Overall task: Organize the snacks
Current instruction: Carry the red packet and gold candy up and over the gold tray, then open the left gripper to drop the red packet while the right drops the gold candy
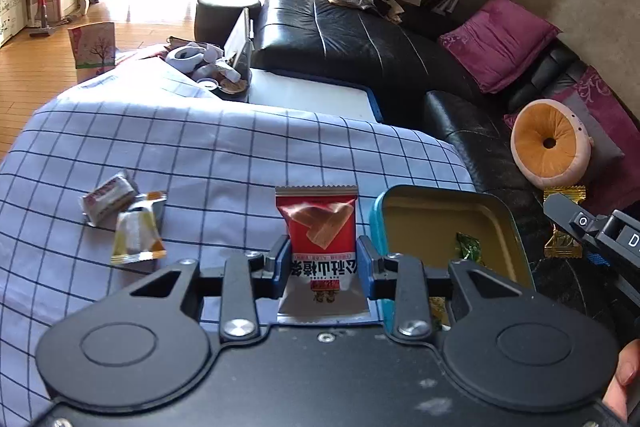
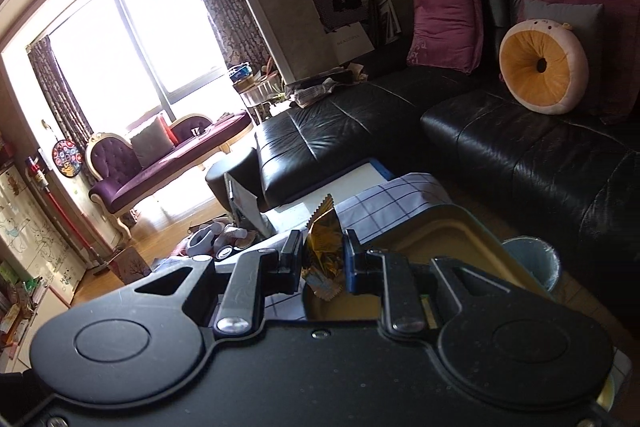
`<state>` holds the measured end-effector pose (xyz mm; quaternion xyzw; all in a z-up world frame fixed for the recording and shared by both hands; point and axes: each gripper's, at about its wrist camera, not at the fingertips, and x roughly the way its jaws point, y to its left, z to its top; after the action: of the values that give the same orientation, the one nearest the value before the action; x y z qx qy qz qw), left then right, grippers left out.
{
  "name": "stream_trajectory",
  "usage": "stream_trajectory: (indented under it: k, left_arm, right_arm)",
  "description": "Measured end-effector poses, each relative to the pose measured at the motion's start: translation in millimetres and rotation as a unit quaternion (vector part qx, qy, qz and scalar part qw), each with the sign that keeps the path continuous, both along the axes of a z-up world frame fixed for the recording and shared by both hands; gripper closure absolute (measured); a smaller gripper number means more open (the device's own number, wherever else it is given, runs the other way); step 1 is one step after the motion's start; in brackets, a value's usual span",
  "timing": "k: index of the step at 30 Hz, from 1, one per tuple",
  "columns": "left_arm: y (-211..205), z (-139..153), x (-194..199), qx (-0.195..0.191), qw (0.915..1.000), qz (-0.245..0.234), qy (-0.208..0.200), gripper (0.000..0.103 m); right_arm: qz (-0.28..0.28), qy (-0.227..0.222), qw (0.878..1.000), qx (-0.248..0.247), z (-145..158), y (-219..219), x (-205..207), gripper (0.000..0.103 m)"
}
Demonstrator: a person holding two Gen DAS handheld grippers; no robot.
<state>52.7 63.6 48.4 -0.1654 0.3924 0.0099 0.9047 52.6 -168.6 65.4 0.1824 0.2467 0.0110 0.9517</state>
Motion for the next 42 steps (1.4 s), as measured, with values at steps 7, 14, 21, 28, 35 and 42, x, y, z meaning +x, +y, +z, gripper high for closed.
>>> stream_trajectory:
  k: [7,14,21,28,35,42]
  left_arm:
    - [-52.8,-17.7,24.5,0.023,0.9992,-0.026,0.018,0.069]
    - [-94.5,-24.8,48.1,0.062,0.9965,-0.049,0.024,0.069]
    - [-122.6,-22.7,74.9,0.107,0.9914,-0.069,0.029,0.069]
    - [-135.4,-15.7,97.7,0.127,0.9889,-0.071,0.031,0.069]
    - [-147.3,-14.4,101.8,0.143,0.9862,-0.073,0.04,0.068]
    - [-156.3,-20.1,101.3,0.159,0.9828,-0.079,0.053,0.067]
  right_arm:
    - [-0.031,0.025,0.999,-0.002,-10.4,-40.3,-3.5,0.073]
    - [-0.035,0.05,0.998,0.015,-20.5,-68.9,-2.0,0.073]
    - [-0.023,0.069,0.997,0.005,-28.8,-74.2,1.3,0.073]
    - [-0.021,0.079,0.997,0.001,-33.3,-79.9,4.5,0.073]
    - [-0.024,0.083,0.996,-0.009,-33.2,-81.3,4.6,0.073]
    - [-0.017,0.085,0.996,-0.007,-31.5,-82.6,5.7,0.073]
